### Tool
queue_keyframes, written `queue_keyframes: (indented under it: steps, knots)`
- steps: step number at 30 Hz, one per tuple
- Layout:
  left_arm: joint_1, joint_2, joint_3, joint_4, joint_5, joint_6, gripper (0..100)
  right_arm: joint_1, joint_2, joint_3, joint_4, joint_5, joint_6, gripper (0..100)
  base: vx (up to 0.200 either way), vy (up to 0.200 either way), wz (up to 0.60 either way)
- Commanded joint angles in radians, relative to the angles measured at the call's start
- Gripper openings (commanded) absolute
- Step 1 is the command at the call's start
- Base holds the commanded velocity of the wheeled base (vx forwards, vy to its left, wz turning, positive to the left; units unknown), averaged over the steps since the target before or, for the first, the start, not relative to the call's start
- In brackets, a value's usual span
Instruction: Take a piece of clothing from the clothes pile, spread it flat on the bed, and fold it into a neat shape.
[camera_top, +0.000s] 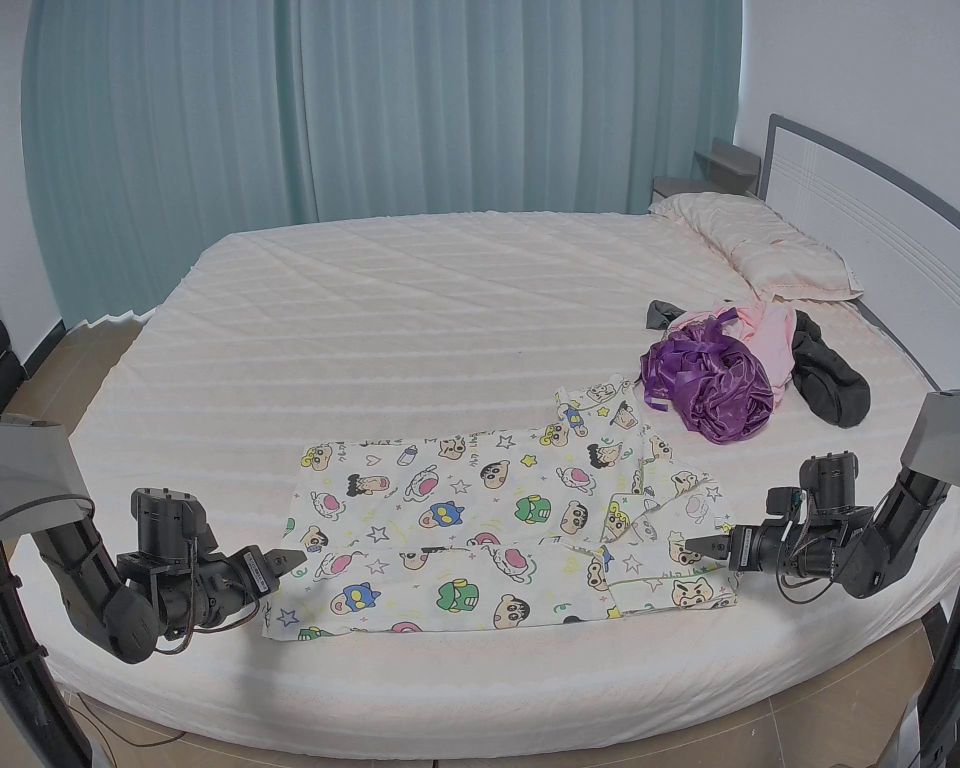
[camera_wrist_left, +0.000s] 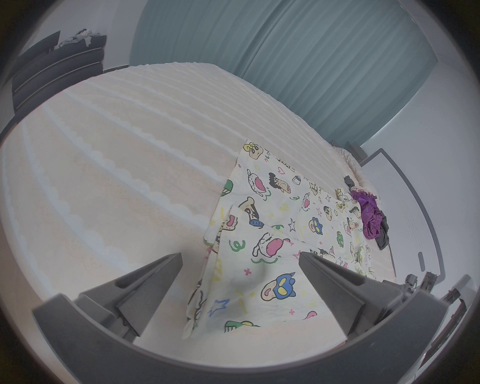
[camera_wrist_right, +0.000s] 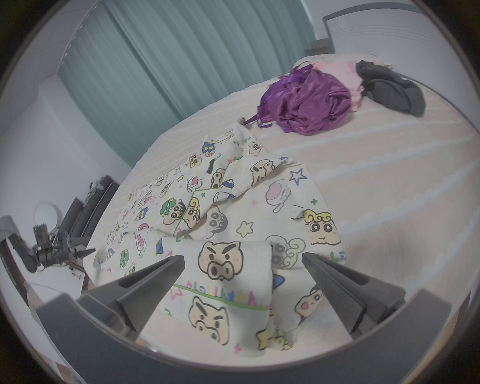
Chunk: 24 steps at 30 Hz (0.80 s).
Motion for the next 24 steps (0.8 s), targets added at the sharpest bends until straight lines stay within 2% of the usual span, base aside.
queue_keyframes:
  steps: [1, 4, 8, 11, 13, 16, 18, 21, 24]
  knots:
    - [-0.01, 0.044, -0.027, 0.0, -0.015, -0.01, 100, -0.047, 0.09, -0.043, -0.005, 0.051, -0.045, 100, 0.0, 0.0, 0.0]
    - [-0.014, 0.053, -0.033, 0.0, -0.016, -0.02, 100, -0.061, 0.108, -0.072, -0.003, 0.137, -0.05, 100, 0.0, 0.0, 0.0]
    - [-0.011, 0.087, -0.111, 0.0, -0.016, -0.102, 100, -0.065, 0.14, -0.102, -0.005, 0.177, -0.051, 100, 0.0, 0.0, 0.0]
    - [-0.002, 0.118, -0.146, 0.005, -0.019, -0.108, 100, -0.064, 0.14, -0.098, -0.005, 0.211, -0.053, 100, 0.0, 0.0, 0.0]
    - [0.01, 0.118, -0.165, 0.02, -0.052, -0.108, 100, -0.062, 0.136, -0.093, -0.005, 0.223, -0.051, 100, 0.0, 0.0, 0.0]
    - [0.019, 0.098, -0.197, 0.08, -0.151, -0.108, 100, -0.062, 0.136, -0.09, -0.005, 0.225, -0.051, 100, 0.0, 0.0, 0.0]
    - [0.019, 0.096, -0.226, 0.126, -0.173, -0.097, 100, -0.062, 0.139, -0.089, -0.005, 0.225, -0.051, 100, 0.0, 0.0, 0.0]
    - [0.026, 0.101, -0.24, 0.172, -0.17, -0.002, 100, -0.061, 0.14, -0.087, -0.005, 0.225, -0.051, 100, 0.0, 0.0, 0.0]
    - [0.036, 0.101, -0.241, 0.193, -0.17, 0.036, 100, -0.061, 0.142, -0.089, -0.005, 0.226, -0.051, 100, 0.0, 0.0, 0.0]
